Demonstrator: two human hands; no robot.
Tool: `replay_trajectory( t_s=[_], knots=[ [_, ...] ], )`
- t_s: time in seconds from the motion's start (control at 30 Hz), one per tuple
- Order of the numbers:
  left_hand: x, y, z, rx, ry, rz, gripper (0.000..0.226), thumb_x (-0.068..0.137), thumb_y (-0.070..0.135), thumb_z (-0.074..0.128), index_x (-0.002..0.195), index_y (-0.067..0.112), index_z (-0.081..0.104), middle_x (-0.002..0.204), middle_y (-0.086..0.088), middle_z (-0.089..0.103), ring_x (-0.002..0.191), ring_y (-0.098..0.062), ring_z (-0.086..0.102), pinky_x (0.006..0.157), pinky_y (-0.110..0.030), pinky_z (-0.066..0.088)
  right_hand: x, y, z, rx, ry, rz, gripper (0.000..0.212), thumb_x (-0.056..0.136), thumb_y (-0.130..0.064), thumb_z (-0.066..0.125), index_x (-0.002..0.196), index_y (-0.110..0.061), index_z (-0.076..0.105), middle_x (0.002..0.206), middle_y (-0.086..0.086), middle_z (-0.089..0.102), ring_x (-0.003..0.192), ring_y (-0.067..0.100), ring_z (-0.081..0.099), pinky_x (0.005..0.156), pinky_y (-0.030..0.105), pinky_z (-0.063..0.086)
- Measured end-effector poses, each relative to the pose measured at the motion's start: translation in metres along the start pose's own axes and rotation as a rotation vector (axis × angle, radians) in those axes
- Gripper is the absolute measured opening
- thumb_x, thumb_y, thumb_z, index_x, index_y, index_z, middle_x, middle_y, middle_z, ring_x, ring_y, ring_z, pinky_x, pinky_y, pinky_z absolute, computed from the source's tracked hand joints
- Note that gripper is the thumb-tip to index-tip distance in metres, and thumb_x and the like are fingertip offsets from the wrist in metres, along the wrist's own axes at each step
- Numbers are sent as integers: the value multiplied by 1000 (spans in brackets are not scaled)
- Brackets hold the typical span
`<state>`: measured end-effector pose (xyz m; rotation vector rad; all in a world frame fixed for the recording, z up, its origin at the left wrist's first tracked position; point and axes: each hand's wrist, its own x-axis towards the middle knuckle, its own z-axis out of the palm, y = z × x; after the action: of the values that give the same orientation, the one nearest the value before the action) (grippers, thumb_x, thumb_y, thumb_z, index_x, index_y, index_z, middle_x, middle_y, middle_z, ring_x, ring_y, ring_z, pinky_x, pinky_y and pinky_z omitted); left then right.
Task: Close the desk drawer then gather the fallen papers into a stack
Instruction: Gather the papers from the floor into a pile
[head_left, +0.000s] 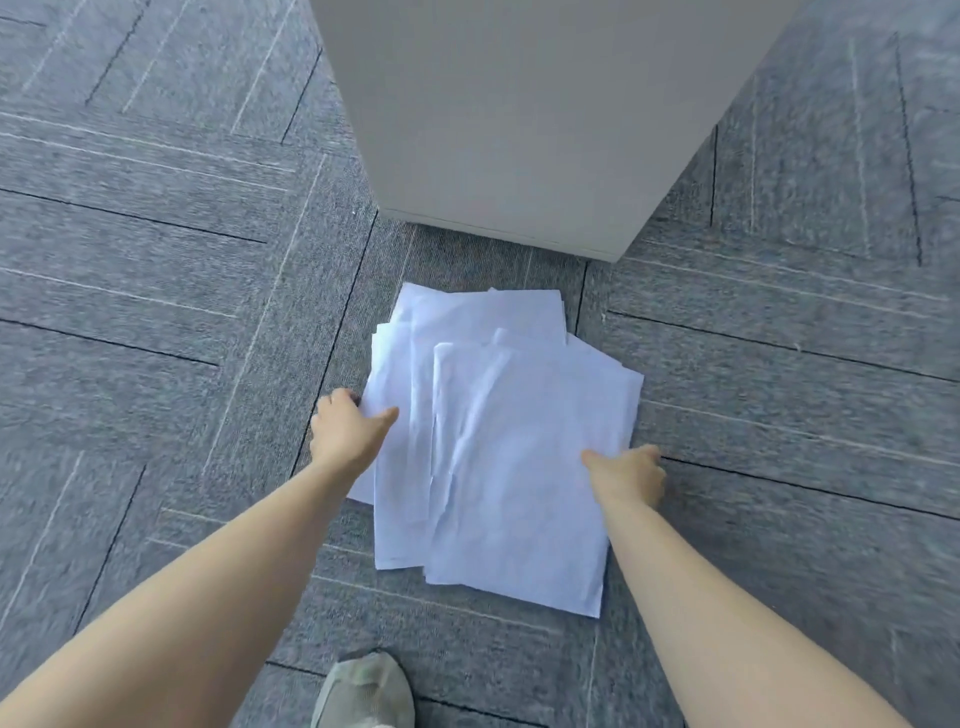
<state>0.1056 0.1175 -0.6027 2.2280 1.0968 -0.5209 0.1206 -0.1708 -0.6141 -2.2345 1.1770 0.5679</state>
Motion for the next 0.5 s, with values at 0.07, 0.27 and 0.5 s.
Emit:
replay_trajectory(
  t_s=[0.07, 0.27, 0.5],
  knots=[
    [-2, 2, 6, -50, -6, -7, 63, 74, 47, 69, 120, 7, 53, 125, -15, 54, 120, -37, 48, 98, -45, 41, -9, -10, 11, 59, -47, -14, 60, 72, -20, 73, 120, 5, 46, 127, 31, 54, 115, 43, 57, 88, 41, 48],
    [-19, 6, 21, -233, -207, -20, 48, 59, 41, 78, 91, 7, 68, 97, -14, 71, 81, -29, 68, 74, -40, 58, -17, -25, 28, 109, -240, -149, 13, 62, -18, 62, 63, -11, 51, 70, 11, 56, 72, 34, 58, 55, 29, 37],
    [-37, 17, 19, -498, -386, 80, 23, 78, -8, 63, 90, 11, 62, 86, -12, 68, 65, -22, 64, 63, -31, 56, -38, -25, 17, 328, -422, -141, 20, 74, -10, 65, 93, -7, 69, 83, 6, 69, 83, 31, 67, 81, 43, 55]
  ],
)
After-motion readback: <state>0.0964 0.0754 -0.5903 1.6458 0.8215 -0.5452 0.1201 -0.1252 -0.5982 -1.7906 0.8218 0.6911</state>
